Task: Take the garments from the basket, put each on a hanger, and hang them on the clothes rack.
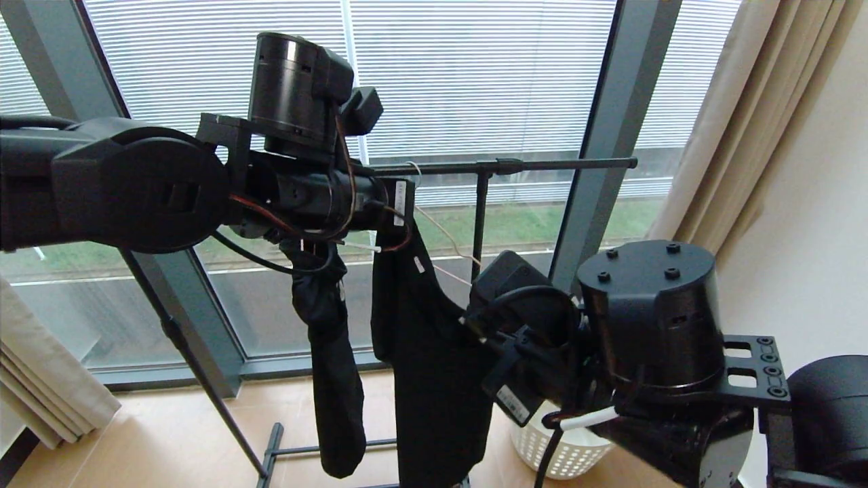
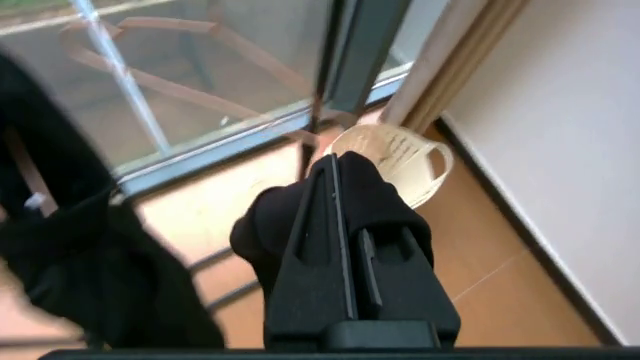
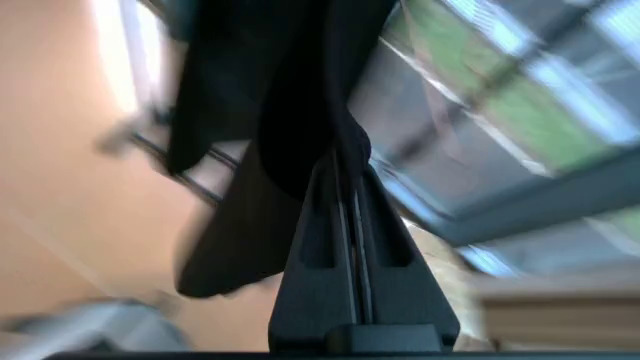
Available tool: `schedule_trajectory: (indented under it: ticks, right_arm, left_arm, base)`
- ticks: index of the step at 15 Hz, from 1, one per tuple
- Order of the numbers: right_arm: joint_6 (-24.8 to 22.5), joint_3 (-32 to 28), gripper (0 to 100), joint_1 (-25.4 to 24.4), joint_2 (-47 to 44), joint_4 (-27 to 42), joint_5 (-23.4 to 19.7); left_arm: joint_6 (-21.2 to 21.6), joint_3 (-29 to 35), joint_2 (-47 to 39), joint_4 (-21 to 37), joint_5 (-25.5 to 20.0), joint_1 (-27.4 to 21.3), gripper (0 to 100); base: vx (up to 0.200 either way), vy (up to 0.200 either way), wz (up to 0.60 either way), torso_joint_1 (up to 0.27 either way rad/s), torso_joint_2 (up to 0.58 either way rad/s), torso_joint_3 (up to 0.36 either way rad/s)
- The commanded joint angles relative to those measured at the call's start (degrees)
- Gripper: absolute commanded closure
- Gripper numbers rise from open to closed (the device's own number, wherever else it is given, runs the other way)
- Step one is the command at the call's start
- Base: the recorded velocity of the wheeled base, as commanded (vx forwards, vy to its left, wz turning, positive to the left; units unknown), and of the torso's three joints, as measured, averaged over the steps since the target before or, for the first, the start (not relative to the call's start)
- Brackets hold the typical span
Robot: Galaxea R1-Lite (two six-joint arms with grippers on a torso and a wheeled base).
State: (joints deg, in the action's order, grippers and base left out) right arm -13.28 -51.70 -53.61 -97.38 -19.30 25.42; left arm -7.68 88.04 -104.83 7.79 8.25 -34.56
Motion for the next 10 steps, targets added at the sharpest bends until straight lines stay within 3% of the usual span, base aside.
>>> schedule_trajectory:
  ticks: [1,5,7,10]
  right_arm:
    - [-3.07,0.55,100,8.00,1.75,-0.57,1.83]
    - [-1.58,-6.66,100,12.31,-6.16,-4.26,5.70]
    - [2.47,-11.41,100,12.31,-11.69,-8.65,5.96]
    - [8.88,-18.35,100,11.95,-17.23,-9.35,6.05]
  left_arm:
    - [2.14,-3.67,3.49,0.82,0.01,0.20,100]
    - [7.24,-12.28,7.36,1.18,0.10,-1.21,100]
    - [7.77,-16.15,9.11,2.84,0.01,-3.67,100]
    - [7.33,-21.77,9.91,3.20,-0.08,-8.86,100]
  base:
    - [0.000,0.000,0.00,0.000,0.00,0.000]
    - [0.000,0.000,0.00,0.000,0.00,0.000]
    - [0.000,0.000,0.00,0.000,0.00,0.000]
    - [0.000,0.000,0.00,0.000,0.00,0.000]
